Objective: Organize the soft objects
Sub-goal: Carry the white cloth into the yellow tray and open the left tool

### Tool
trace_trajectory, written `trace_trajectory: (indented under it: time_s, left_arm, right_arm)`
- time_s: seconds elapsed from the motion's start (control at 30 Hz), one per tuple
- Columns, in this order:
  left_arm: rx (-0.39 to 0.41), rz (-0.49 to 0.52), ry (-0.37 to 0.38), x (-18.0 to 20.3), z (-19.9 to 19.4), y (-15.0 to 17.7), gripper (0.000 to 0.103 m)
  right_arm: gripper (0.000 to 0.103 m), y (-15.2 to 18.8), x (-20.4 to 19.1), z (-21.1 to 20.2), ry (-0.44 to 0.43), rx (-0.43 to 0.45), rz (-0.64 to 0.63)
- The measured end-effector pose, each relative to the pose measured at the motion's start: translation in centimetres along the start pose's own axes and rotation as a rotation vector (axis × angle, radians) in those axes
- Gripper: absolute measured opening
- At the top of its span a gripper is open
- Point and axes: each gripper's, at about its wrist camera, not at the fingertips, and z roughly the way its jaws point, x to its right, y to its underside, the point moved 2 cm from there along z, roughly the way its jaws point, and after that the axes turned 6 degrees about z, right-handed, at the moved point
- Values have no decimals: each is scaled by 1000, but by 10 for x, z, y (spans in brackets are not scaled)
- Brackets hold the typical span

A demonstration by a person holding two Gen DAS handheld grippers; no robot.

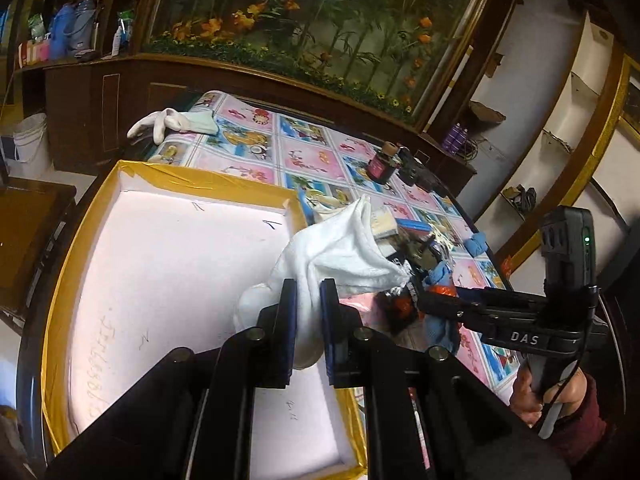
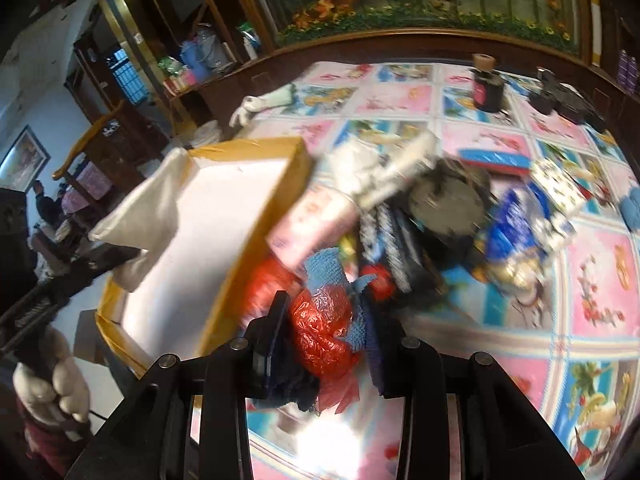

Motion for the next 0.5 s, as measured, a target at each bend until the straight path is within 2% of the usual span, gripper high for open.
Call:
trace_trajectory:
  time_s: [0.13,0.33,0.5]
  left_arm:
    - [-54,-91,2,-35,34,-11,9]
    - [-105,-222,22,-76,78,-18,9]
    - [-106,-315,35,-96,95,-18,11]
  right_arm:
    - [34,-34,-22,19,-64,7,-33]
    - [34,-75,-38,79,-128,-49,-24]
    - [34,-93,-46,127,-97,-92,-38]
